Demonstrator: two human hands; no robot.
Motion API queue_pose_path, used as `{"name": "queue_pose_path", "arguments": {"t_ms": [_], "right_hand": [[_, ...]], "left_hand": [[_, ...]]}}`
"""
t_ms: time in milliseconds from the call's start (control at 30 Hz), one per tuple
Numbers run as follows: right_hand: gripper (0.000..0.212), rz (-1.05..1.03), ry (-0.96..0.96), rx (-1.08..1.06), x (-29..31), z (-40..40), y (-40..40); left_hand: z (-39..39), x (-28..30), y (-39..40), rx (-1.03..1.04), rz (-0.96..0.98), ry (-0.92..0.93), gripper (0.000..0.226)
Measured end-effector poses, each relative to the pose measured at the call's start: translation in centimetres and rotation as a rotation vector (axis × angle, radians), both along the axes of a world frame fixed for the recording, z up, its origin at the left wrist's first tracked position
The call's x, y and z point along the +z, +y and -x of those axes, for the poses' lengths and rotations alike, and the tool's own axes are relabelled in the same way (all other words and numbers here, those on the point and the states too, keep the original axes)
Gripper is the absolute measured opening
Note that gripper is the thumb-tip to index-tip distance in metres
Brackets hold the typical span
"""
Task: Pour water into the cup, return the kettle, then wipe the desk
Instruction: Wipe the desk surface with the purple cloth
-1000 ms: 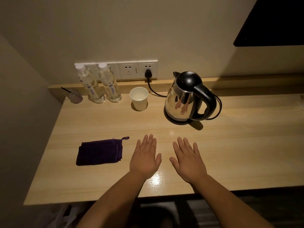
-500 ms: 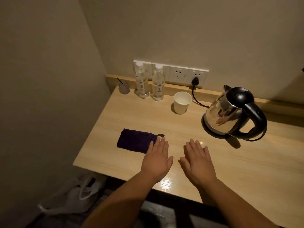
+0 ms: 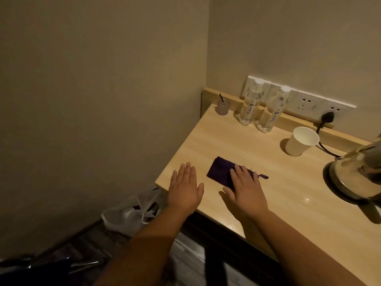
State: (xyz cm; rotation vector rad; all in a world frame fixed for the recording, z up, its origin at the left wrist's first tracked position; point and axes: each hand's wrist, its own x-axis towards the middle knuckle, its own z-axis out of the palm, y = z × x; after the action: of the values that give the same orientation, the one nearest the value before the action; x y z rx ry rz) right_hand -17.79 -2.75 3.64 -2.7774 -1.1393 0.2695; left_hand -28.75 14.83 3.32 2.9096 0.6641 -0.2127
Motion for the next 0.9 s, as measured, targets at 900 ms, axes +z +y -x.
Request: {"name": "queue_pose_path", "arguments": {"t_ms": [900], "right_hand": [[0.096,-0.004,0.191,0.246,-3.1,8.2,-2.8]], "left_hand": [[-2.2,-4.7,9.3,0.444,0.155,-0.066,0.052]]}}
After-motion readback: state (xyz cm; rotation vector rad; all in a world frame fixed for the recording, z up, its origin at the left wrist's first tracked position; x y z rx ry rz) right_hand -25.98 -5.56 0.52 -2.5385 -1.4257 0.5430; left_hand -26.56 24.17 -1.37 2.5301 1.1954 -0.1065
